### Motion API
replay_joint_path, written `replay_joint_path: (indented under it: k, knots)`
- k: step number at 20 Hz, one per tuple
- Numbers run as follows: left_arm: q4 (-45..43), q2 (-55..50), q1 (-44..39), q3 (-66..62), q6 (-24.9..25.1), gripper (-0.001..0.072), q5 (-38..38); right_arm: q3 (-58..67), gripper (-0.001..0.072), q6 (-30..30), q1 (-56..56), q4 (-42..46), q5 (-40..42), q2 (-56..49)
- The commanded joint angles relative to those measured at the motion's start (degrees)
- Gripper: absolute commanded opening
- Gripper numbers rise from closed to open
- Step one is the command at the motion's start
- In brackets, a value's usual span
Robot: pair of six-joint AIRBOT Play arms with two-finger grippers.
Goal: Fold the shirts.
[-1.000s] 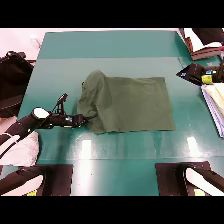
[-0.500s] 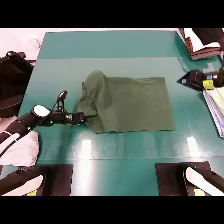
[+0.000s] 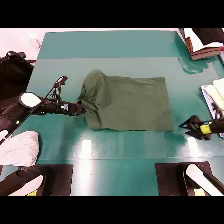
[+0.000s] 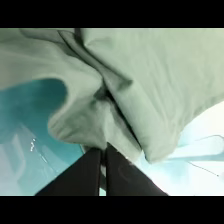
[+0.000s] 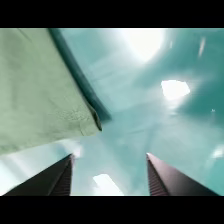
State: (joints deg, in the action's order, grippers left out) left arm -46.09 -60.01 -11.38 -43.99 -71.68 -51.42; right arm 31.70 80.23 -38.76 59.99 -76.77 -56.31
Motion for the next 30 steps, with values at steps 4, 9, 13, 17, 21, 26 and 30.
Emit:
replay_joint_path:
  k: [4, 9, 13, 17, 21, 26, 30]
  knots:
    - [-1.2, 0.3, 0.0, -0.7, -0.1, 0.0028, -1.4, -8.0, 0.0453, -2.7, 9.6, -13.9, 14.3, -6.8]
    - [-2.2, 0.3, 0.0, -2.2, -1.1, 0.0027, -4.7, -1.2, 0.0034, -2.8, 23.1, -16.3, 21.9, -9.7]
    - [-12.0, 5.2, 0.3, -14.9, -7.0, 0.0027, -8.9, 12.7, 0.002, -3.4, 25.8, -16.2, 18.2, -1.8]
    - [-18.3, 13.7, 3.7, -39.5, -10.9, 0.0027, -10.4, 37.4, 0.002, -3.4, 20.8, -13.9, 12.5, 9.4]
    - [-20.9, 15.4, 3.8, -66.7, -11.0, 0.0027, -11.9, 61.7, 0.002, -3.1, 11.5, -11.0, 4.1, 13.7]
    - [-27.3, 15.4, 3.8, -81.5, -12.1, 0.0026, -8.5, 81.4, 0.0019, -0.1, -3.3, -10.6, -3.7, 11.6]
    - [-33.2, 14.4, 3.8, -79.0, -12.5, 0.0027, -8.9, 90.0, 0.0019, 2.5, -4.4, -11.0, -6.8, 6.7]
